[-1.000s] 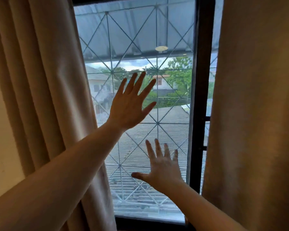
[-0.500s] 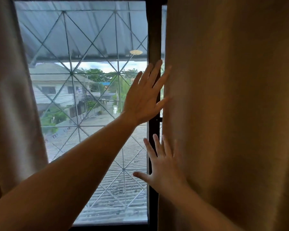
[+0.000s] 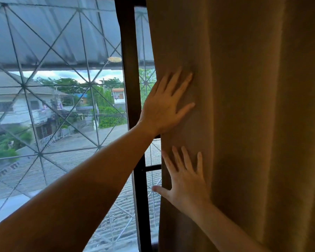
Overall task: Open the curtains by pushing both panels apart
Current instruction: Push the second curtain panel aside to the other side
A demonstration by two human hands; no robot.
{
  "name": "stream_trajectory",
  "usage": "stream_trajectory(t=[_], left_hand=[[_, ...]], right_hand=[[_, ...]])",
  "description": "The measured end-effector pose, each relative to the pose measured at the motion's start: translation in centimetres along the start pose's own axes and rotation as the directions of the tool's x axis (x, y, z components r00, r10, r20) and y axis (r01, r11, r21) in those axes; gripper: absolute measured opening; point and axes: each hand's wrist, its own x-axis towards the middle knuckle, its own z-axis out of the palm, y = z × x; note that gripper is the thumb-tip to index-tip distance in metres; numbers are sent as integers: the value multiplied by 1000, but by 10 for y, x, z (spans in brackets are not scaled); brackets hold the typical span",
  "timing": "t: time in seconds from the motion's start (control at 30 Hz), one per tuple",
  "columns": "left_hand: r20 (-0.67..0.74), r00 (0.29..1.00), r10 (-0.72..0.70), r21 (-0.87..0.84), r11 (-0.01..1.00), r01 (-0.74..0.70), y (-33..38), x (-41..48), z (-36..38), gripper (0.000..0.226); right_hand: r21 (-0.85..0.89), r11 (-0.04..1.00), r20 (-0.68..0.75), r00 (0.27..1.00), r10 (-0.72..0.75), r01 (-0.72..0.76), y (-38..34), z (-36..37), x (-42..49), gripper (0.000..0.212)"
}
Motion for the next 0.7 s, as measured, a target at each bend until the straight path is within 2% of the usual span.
stream_trajectory(t=[0.27, 0.7], left_hand=[[-56, 997, 45, -66, 997, -49, 6, 18, 30, 79], [-89, 995, 35, 8, 999, -34, 40, 48, 76, 84]], right_hand=[[-35, 997, -20, 997, 70, -70, 26, 10, 13, 107], [-77, 990, -19, 993, 119, -120, 89, 17, 14, 107]])
